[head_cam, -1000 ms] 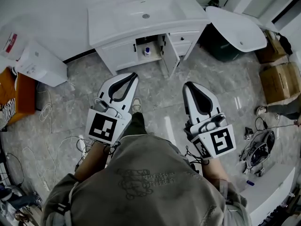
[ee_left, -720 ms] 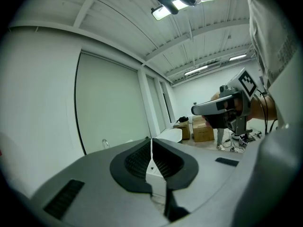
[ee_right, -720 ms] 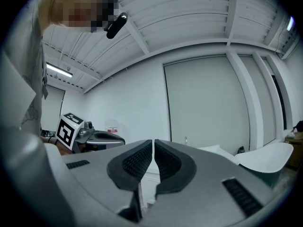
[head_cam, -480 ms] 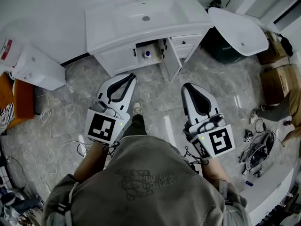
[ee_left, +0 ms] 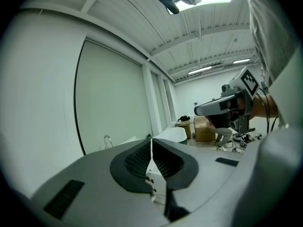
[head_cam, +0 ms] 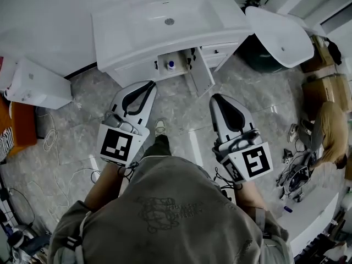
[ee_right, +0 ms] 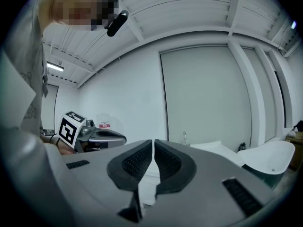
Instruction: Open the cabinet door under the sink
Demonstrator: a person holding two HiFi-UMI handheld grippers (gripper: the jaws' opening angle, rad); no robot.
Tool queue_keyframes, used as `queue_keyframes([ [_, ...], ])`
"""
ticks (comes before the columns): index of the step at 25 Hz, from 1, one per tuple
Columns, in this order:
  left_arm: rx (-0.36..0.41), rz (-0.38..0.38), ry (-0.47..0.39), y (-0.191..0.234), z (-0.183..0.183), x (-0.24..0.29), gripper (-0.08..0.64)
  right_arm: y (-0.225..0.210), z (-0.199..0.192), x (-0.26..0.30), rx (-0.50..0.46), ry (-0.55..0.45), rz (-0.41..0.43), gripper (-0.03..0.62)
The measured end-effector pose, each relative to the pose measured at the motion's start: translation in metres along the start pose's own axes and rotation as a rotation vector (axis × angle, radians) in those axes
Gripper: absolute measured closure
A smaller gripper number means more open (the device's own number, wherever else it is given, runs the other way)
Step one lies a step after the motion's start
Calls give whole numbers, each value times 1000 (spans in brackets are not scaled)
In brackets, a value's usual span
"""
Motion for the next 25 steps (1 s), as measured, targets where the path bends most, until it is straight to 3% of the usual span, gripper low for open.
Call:
queue_keyframes([
  [15, -41, -16, 12, 130, -31, 53, 537, -16, 10, 144, -22, 13, -8, 557],
  [18, -7, -13, 9, 144, -35, 60, 537, -19, 8, 159, -30, 28, -19, 557],
  [25, -23, -14, 9, 152, -43, 71, 537, -28, 4, 178, -56, 68, -29, 558],
])
Point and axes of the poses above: the fingertips, and each gripper's own axes: x forward along the fingers, y to its left, z out of its top, the point moved 7 cm from there along -x, backward along the fingers, and after that the axes turned 3 degrees about x, right-handed, at the moved point
